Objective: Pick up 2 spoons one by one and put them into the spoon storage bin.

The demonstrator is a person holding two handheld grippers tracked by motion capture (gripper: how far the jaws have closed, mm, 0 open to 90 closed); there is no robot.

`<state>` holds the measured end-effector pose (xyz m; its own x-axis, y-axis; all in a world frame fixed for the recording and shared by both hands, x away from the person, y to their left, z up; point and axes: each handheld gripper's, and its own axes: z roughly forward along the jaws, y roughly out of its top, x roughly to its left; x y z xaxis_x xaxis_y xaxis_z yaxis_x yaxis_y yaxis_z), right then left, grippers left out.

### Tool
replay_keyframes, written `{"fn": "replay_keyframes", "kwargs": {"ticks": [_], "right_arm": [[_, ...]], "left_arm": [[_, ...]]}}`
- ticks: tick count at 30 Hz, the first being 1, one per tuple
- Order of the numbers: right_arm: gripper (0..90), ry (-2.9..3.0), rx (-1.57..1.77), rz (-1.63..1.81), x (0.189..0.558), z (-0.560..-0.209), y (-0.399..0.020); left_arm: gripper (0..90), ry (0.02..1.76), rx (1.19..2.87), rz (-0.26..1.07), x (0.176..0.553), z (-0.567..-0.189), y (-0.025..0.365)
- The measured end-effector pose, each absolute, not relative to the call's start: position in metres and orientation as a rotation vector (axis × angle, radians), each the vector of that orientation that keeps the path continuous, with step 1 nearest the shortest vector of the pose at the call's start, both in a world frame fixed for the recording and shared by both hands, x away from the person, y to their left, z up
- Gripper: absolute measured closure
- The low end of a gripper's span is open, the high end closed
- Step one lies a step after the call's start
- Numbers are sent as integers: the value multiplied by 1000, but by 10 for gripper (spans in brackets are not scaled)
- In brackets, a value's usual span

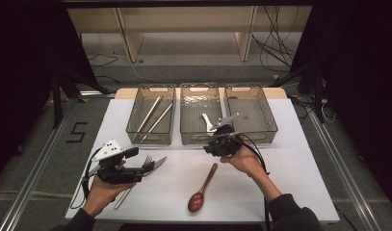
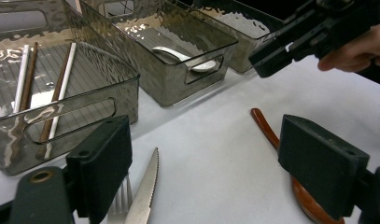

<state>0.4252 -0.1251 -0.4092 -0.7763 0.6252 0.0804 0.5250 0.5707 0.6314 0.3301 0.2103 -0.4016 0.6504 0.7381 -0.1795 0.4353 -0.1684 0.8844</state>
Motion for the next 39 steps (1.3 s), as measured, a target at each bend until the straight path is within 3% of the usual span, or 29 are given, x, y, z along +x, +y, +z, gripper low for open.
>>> {"fn": "replay_keyframes", "kwargs": {"ticks": [5, 15, 39], "right_arm": [[898, 2703, 926, 914, 421, -425, -121], [900, 2773, 916, 796, 422, -449, -115], [900, 2843, 935, 619, 422, -465, -120]], "left_arm": [[170, 936, 1801, 351, 330, -402, 211], [170, 929, 1809, 355, 329, -402, 210], [170, 933, 1811, 357, 329, -403, 211]]}}
